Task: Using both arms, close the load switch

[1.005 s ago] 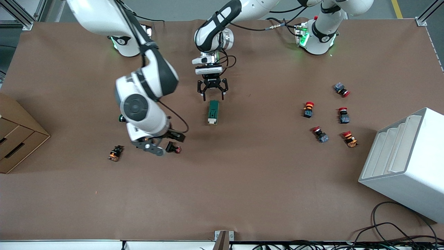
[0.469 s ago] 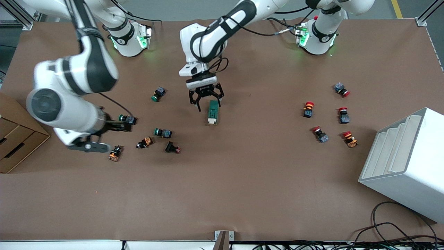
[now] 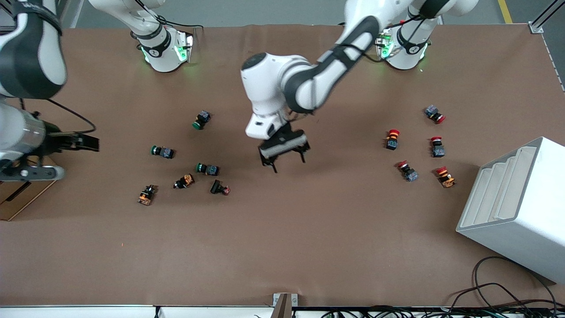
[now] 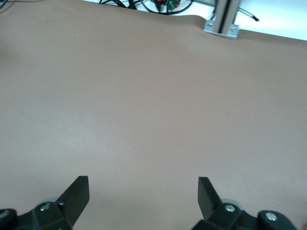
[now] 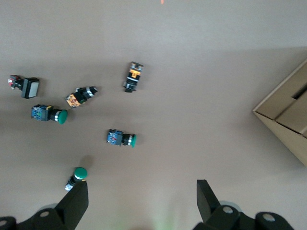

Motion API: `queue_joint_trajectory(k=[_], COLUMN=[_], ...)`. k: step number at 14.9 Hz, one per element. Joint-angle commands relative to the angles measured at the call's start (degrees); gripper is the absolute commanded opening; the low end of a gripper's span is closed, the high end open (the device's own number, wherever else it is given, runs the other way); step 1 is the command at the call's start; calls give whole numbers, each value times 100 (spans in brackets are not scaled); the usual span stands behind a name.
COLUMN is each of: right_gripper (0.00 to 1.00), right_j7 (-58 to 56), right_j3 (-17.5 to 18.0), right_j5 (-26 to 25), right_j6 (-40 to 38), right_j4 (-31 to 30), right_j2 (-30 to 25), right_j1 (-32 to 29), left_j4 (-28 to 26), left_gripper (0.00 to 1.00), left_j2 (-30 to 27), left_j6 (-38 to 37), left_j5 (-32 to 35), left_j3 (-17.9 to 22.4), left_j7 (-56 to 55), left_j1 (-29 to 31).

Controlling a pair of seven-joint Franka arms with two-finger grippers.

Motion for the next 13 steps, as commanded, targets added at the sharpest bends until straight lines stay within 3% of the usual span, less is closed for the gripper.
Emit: queue_joint_trajectory(k=[1, 4, 8, 13], right_gripper=[100, 100, 100, 100], right_j7=[-108, -117, -47, -99], right_j3=[135, 144, 161, 197], right_j5=[-116, -73, 393, 402], right_j6=[-247, -256, -256, -404], right_j4=[146, 216, 225, 234], right_j2=[48, 57, 74, -57], right_j1=[-382, -409, -366, -233], left_j4=[-120, -112, -121, -173], left_gripper=[100, 100, 100, 100], left_j2=[-661, -1180, -1936, -2683], left_j6=[-30, -205, -819, -1603], left_j5=[-758, -1653, -2708, -3658], left_j3=[-24, -33, -42, 37], left_j7=[1283, 2961, 5158, 6787], left_j1=[708, 1596, 2774, 3760])
